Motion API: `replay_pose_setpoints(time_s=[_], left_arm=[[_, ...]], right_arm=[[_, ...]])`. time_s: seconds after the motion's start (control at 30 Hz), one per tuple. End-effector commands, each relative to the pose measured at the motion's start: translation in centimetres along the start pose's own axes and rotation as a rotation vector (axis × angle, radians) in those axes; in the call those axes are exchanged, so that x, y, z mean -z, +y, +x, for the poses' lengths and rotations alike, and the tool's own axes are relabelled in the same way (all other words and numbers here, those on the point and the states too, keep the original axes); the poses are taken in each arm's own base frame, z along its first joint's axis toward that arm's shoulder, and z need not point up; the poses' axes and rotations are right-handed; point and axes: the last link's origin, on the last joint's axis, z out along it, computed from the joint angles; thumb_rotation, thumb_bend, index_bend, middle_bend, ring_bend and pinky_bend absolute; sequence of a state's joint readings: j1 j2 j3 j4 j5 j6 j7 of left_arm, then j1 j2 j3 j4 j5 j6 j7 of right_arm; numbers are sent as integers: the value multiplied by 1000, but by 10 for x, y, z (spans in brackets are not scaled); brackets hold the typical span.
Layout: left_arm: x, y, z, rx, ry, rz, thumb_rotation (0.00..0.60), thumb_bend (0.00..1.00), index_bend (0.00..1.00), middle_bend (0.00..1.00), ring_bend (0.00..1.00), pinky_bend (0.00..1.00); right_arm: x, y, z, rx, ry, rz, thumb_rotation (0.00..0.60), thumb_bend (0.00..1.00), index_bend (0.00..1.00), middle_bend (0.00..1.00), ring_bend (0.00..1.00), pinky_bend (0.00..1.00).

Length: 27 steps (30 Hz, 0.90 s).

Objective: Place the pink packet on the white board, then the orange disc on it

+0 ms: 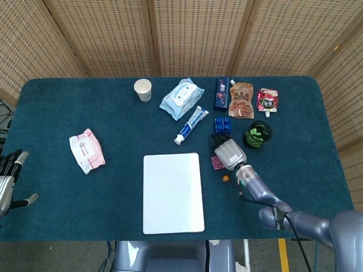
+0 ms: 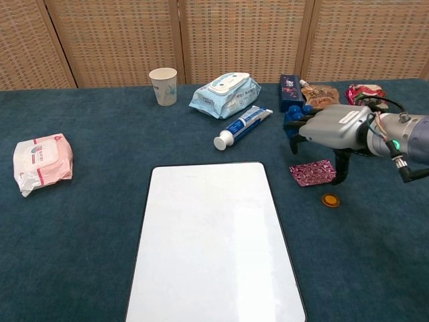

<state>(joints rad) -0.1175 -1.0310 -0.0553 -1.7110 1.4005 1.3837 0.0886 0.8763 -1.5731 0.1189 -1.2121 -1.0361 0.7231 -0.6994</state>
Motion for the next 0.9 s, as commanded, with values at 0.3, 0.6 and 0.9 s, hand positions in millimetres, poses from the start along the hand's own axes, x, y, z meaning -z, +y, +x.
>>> replay_pose_setpoints(time_s=[0.3,0.6,0.9], left_arm=[[-1,-1,0,1,-4,2,600,0,0,0,0,0],[-1,-1,-1,1,-6,2,600,0,0,0,0,0],[0,0,-1,1,-6,-1,600,0,0,0,0,0]], right_arm=[[-5,-2,-7,3,-24,-7,600,56,259,0,0,0],[-6,-5,-10,-15,-32,-3,600,207,471,0,0,0],[-3,-5,-10,-51,-8,14,600,260,540,0,0,0]])
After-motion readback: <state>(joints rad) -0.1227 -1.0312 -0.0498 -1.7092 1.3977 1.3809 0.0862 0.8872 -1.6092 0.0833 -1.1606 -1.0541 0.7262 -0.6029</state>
